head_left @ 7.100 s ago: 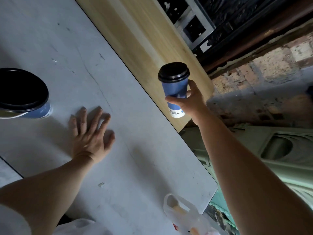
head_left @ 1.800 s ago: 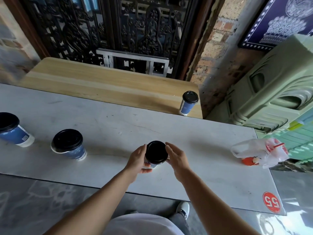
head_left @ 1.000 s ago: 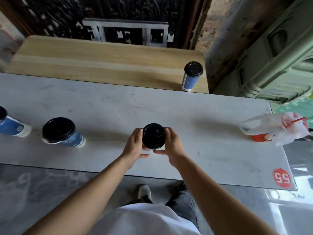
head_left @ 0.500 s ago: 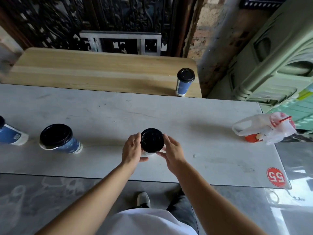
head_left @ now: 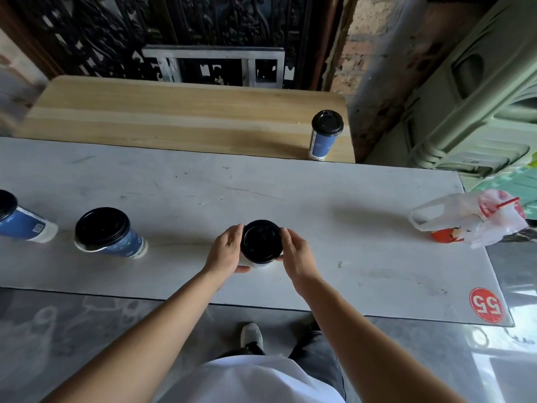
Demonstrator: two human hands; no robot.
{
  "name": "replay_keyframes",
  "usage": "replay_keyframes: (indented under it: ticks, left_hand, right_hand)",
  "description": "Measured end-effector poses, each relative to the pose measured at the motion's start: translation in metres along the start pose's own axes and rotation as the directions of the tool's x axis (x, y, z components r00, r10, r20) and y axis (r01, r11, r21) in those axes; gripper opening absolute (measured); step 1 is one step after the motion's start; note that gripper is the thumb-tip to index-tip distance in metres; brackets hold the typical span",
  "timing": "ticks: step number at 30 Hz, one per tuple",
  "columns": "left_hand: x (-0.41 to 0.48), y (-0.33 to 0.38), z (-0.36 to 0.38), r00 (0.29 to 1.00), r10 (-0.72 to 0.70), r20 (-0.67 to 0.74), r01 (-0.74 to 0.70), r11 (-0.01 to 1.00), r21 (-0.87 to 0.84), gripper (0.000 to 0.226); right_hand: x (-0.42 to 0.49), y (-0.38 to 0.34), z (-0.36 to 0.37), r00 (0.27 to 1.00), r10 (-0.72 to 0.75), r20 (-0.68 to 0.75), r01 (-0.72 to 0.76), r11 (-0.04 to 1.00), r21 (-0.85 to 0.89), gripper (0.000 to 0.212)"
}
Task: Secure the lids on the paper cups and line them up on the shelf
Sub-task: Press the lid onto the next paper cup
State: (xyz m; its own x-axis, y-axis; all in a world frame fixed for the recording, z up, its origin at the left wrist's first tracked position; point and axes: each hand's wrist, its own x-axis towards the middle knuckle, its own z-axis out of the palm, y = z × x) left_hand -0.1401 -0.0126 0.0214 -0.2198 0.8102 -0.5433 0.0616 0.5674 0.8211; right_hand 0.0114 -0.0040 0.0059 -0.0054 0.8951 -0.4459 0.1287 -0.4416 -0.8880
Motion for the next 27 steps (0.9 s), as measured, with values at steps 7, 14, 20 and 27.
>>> replay_keyframes:
  ticks: [7,14,20,27]
  left_hand:
    - [0.000,0.001,0.005,1.000,0.019,0.013,-0.019,0.998,-0.063,0.032]
    - [-0.011,-0.003,0.019,0.996,-0.008,-0.086,-0.012,0.973,-0.230,0.029]
    - [-0.015,-0.013,0.033,0.981,-0.081,-0.174,0.031,0.963,-0.269,0.028]
    - [-0.004,-0.010,0.022,0.984,-0.053,-0.170,0.029,0.990,-0.137,0.036]
  right_hand:
    - [0.000,-0.006,0.004,0.995,0.090,0.043,-0.094,0.990,0.106,0.031]
    - [-0.009,-0.006,-0.006,0.973,0.193,0.131,-0.227,0.908,0.352,0.029]
    - [-0.016,0.000,-0.007,0.988,0.134,0.077,-0.153,0.925,0.348,0.030]
    - [-0.008,-0.010,-0.012,0.982,0.169,0.090,-0.189,0.933,0.307,0.035]
